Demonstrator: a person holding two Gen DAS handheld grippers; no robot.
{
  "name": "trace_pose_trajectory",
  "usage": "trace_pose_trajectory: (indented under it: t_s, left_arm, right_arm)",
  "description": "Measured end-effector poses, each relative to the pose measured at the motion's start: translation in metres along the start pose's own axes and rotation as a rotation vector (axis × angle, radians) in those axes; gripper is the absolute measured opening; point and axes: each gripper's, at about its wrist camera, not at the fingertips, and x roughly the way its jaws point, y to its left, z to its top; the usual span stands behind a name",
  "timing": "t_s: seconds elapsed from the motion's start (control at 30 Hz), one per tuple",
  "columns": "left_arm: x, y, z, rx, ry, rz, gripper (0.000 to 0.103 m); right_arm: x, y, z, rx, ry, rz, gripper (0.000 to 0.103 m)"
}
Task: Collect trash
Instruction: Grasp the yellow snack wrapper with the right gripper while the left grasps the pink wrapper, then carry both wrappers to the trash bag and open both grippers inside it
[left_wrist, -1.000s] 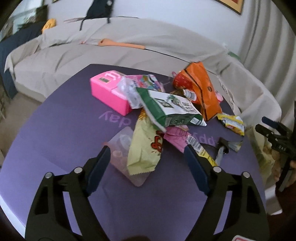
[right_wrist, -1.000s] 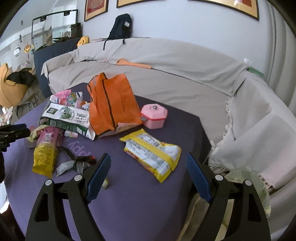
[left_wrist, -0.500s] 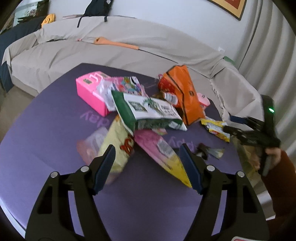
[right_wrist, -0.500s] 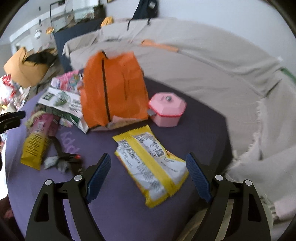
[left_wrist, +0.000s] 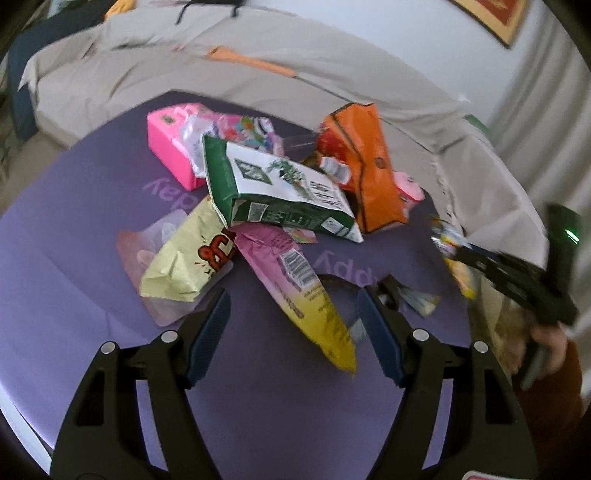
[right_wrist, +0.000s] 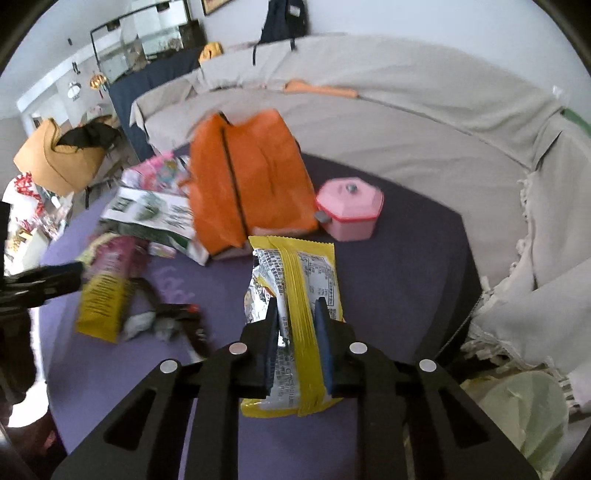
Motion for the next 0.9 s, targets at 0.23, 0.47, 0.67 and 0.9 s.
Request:
trace_pose_trajectory:
  t_s: [0.23, 0.47, 0.67, 0.9]
  left_arm:
    - [0.026, -0.001, 0.012, -0.051, 0.029, 0.034, 0.027]
    - [-0.021, -0.032, 0.022, 0.016, -0.082, -0.015, 0.005]
    - [-0.054, -0.077, 0.029, 0.086, -0.162, -0.037, 0.005]
    - [-0.057, -0.154, 0.035, 0.161, -0.197, -0.154, 0.005]
  right_arm:
    - [-0.048, 0.003, -0.007, -0.016, -0.076, -0.012, 0.02]
    - [-0.102, -0.011, -0.016, 0.002, -0.181, -0.044, 0.02]
    - [-0.142, -0.028, -0.027, 0.023, -0.258, -0.097, 0.02]
    - [-0.179, -0.076, -0.052, 0.117, -0.279, -0.182, 0.02]
